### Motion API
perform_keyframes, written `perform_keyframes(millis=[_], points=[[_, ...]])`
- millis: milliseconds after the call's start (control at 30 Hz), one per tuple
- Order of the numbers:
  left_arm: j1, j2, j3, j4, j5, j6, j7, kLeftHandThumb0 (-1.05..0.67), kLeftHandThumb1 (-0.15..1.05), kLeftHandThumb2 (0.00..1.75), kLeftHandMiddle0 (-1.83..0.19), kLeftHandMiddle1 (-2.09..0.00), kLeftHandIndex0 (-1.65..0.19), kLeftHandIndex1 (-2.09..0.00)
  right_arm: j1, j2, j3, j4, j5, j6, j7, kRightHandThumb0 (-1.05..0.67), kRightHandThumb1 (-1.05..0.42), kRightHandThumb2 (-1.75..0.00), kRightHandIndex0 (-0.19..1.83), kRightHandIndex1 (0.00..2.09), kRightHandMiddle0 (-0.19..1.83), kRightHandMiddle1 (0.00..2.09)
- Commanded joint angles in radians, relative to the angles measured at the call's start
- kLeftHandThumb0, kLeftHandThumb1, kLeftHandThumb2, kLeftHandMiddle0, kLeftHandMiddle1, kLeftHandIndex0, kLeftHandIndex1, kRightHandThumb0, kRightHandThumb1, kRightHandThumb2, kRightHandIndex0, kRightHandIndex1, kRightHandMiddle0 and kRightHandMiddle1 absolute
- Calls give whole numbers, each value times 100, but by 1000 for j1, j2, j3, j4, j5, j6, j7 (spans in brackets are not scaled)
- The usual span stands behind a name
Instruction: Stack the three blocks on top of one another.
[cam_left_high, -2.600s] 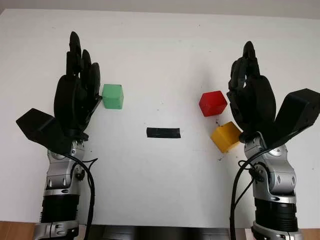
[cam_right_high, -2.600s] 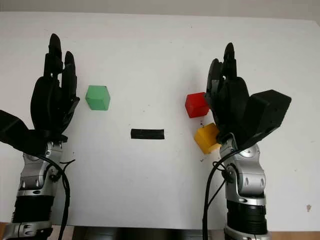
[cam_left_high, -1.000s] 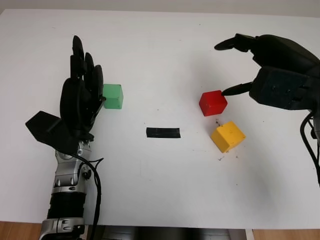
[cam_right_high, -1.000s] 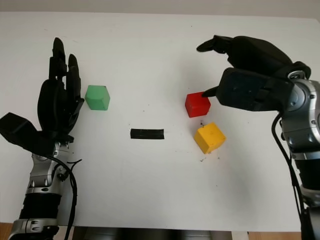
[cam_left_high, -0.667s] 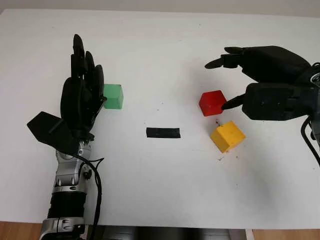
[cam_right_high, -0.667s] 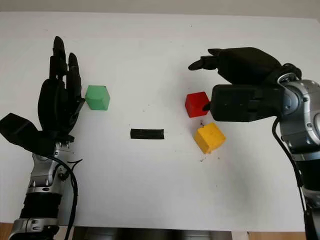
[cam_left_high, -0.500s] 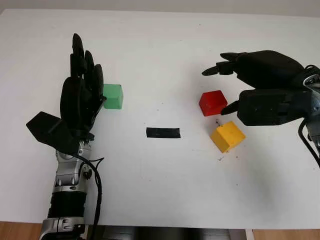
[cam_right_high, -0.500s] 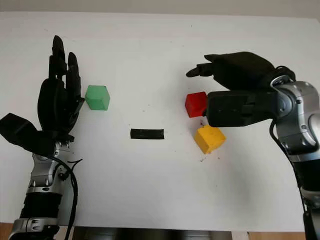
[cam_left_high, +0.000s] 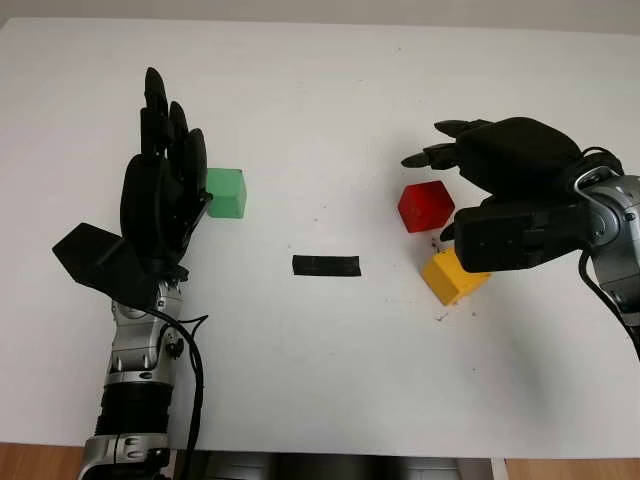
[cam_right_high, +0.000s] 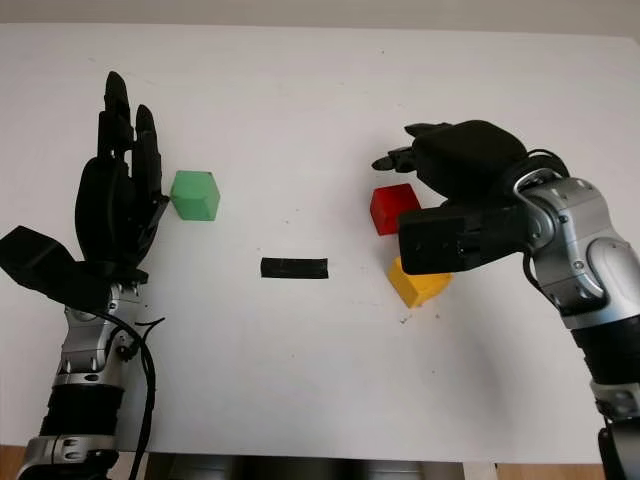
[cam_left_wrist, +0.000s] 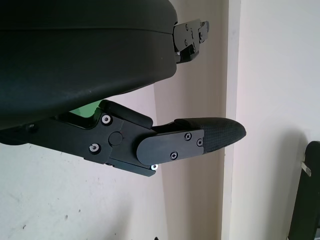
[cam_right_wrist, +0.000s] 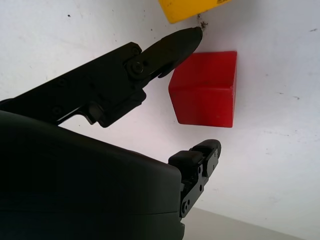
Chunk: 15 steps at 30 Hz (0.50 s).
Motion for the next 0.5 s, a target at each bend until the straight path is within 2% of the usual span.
perform_keyframes(millis=[0,467], points=[[0,5,0,-4,3,-6,-2,-69,105,54,19,0,19,0,7,6,3,11,0,-13,-11,-57,-80,-6,15,6,47,10],[9,7,-5,-28,0,25,-12,-69,105,54,19,0,19,0,-7,14,11,50,-13,-50,-31,-53,-83,-6,23,8,62,13]])
